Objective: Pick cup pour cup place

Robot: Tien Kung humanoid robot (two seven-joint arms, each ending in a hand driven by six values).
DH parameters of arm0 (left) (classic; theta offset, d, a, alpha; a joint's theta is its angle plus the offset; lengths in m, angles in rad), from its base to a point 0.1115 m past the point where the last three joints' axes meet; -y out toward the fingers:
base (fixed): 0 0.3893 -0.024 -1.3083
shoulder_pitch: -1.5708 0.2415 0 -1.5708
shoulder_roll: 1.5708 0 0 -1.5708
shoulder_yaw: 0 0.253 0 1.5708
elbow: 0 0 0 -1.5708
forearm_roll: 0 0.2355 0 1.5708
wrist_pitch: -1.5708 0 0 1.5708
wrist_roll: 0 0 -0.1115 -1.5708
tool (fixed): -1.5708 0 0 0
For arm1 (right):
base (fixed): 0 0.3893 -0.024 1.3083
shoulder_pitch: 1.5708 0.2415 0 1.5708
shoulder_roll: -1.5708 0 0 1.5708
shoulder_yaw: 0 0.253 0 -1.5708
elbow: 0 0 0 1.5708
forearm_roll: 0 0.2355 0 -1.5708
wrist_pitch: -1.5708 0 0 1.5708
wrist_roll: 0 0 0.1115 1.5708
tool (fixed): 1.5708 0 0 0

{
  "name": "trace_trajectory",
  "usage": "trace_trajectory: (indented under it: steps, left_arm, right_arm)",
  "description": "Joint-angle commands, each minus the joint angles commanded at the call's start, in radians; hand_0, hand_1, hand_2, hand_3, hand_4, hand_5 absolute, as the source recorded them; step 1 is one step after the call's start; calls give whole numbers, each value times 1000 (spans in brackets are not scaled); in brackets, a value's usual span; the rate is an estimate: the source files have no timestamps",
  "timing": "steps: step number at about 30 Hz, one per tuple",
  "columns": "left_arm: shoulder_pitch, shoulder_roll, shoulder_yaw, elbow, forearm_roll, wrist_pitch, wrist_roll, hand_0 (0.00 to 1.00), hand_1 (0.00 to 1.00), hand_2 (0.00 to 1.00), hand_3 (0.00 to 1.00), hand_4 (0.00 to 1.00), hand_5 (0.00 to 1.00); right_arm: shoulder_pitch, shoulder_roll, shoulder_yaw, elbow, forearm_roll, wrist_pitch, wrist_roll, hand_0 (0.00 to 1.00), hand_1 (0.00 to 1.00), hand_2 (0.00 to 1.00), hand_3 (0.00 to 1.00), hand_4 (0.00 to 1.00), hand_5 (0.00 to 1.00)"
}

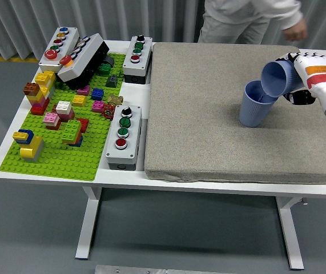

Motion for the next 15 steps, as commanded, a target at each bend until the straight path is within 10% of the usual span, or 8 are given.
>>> trace_trajectory:
  steps: [15]
  left_arm:
    - [-3, 1, 2, -1, -3, 0, -1, 876, 846, 926, 808, 643, 867]
  right_arm:
    - [25, -14, -40, -8, -32, -24, -17, 793, 641, 536, 574, 760, 83]
